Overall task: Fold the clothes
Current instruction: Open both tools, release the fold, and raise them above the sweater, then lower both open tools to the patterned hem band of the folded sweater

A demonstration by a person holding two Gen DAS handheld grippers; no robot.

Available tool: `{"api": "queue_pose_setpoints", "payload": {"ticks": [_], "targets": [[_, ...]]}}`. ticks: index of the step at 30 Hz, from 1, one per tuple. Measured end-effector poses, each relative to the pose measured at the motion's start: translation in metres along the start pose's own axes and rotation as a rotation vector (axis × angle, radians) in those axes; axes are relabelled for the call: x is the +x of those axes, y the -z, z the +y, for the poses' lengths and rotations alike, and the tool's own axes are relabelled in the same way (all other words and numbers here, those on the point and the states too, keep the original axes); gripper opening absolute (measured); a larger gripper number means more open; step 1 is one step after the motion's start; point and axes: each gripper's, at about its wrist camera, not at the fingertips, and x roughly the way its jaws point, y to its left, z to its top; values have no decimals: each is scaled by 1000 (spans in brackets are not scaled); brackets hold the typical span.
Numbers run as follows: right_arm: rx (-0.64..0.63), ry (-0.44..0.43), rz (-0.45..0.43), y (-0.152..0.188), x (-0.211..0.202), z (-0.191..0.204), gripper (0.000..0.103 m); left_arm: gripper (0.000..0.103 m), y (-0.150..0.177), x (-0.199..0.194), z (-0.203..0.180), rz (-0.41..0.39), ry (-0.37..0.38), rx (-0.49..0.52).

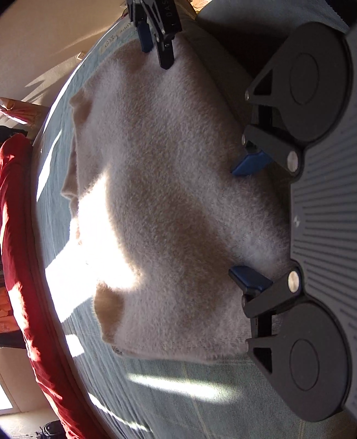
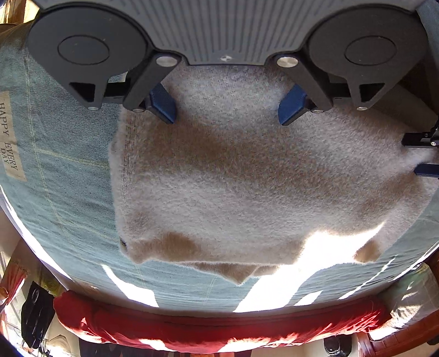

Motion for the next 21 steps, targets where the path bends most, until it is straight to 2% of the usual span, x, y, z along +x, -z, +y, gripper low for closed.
{"api": "queue_pose_setpoints", "payload": {"ticks": [2,4,7,9,10,12,16,19,21], "targets": [[39,-18,2,-6,-6,-2,85,73,-11,-8,-2,4,-12,0],[85,-51,-3,-13,-13,-4,85,74,-26,-22,-4,-29,18,-21],[218,-239,-21,-28,-24,-5,92,81,-49,-30,0,-38,200,-168],[309,-387,-14,-31,-21,-3,95,83,-58,-25,2,-14,324,-272],[347,-453,-4,-31,-18,-1,97,83,-60,-19,2,8,359,-313],[414,-524,31,-26,-5,2,97,83,-59,-3,0,66,346,-363],[474,-487,81,-10,11,-4,97,83,-42,24,11,149,260,-432],[510,-479,66,-4,8,-15,97,82,-42,19,25,123,261,-485],[443,-410,-11,-14,-5,-15,97,82,-55,8,26,69,214,-445]]}}
